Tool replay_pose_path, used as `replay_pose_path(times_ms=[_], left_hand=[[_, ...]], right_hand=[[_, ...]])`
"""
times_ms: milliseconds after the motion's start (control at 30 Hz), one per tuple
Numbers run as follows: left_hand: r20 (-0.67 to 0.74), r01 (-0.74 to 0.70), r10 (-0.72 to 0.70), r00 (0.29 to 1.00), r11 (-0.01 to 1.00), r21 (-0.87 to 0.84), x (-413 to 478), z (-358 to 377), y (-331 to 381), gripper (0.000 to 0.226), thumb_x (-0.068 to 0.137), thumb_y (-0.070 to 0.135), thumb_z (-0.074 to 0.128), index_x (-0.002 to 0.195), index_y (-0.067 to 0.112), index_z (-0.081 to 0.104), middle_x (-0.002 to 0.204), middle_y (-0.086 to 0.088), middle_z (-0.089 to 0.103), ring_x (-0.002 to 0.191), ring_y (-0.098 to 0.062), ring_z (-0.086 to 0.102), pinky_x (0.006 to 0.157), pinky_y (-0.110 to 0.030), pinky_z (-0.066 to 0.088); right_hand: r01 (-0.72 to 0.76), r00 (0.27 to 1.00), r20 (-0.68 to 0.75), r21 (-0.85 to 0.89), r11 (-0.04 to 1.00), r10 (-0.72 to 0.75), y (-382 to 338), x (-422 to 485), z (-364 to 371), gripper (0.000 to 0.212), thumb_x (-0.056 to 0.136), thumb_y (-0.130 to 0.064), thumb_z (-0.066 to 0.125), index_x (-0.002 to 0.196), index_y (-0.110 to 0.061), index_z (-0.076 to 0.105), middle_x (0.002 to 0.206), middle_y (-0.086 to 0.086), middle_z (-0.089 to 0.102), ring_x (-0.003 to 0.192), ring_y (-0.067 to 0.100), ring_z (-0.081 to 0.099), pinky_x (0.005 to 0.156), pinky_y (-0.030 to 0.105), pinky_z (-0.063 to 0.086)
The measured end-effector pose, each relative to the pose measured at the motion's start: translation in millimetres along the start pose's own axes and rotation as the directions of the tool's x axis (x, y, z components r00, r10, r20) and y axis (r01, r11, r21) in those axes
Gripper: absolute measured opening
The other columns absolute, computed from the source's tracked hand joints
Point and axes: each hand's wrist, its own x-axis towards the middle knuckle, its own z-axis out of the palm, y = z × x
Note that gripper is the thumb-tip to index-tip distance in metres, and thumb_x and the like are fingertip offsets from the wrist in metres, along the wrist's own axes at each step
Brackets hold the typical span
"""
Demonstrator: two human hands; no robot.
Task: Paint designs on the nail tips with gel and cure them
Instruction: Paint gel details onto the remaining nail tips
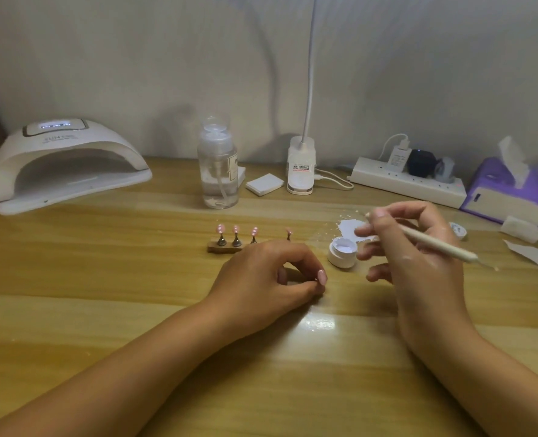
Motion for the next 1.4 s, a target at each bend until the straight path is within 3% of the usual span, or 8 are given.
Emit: replay_pose_path(times_ms=[133,200,333,1400], left_hand=[[-0.007,0.0,0.0,1.0,1.0,-0.001,0.2,0.9,-1.2,0.006,0.079,0.034,0.075,0.082,0.037,0.071,0.084,0.023,0.064,0.055,-0.004,0.049,0.062,-0.034,0.047],[-0.012,-0.002,0.002,1.0,1.0,-0.011,0.2,1.4,-1.3,0.008,0.079,0.03,0.076,0.081,0.036,0.07,0.084,0.024,0.065,0.055,-0.005,0.049,0.063,-0.033,0.047],[-0.02,-0.01,0.009,1.0,1.0,-0.014,0.3,1.9,-1.0,0.009,0.079,0.028,0.078,0.08,0.034,0.071,0.078,0.026,0.062,0.053,-0.005,0.047,0.06,-0.03,0.042],[0.006,-0.014,0.014,1.0,0.998,-0.065,0.5,2.0,-2.7,0.008,0.078,0.025,0.076,0.08,0.031,0.072,0.075,0.025,0.062,0.05,0.003,0.048,0.057,-0.023,0.031]], right_hand=[[-0.219,0.974,0.076,0.049,0.975,0.215,7.1,-10.1,7.9,0.018,0.09,-0.017,0.067,0.083,-0.015,0.051,0.051,0.0,0.059,0.039,0.007,0.047,0.036,0.018,0.036],[-0.221,0.972,0.089,0.019,0.975,0.218,9.1,-12.9,10.3,0.017,0.085,-0.013,0.065,0.076,-0.014,0.051,0.049,0.005,0.059,0.038,0.008,0.047,0.037,0.018,0.038],[-0.183,0.977,0.099,-0.045,0.982,0.187,9.2,-13.0,12.2,0.037,0.08,-0.004,0.062,0.052,-0.02,0.044,0.043,0.011,0.053,0.036,0.012,0.043,0.037,0.018,0.034],[-0.18,0.973,0.136,-0.07,0.981,0.188,8.2,-13.8,14.1,0.034,0.082,-0.007,0.063,0.058,-0.017,0.041,0.046,0.014,0.058,0.037,0.013,0.047,0.04,0.019,0.039]])
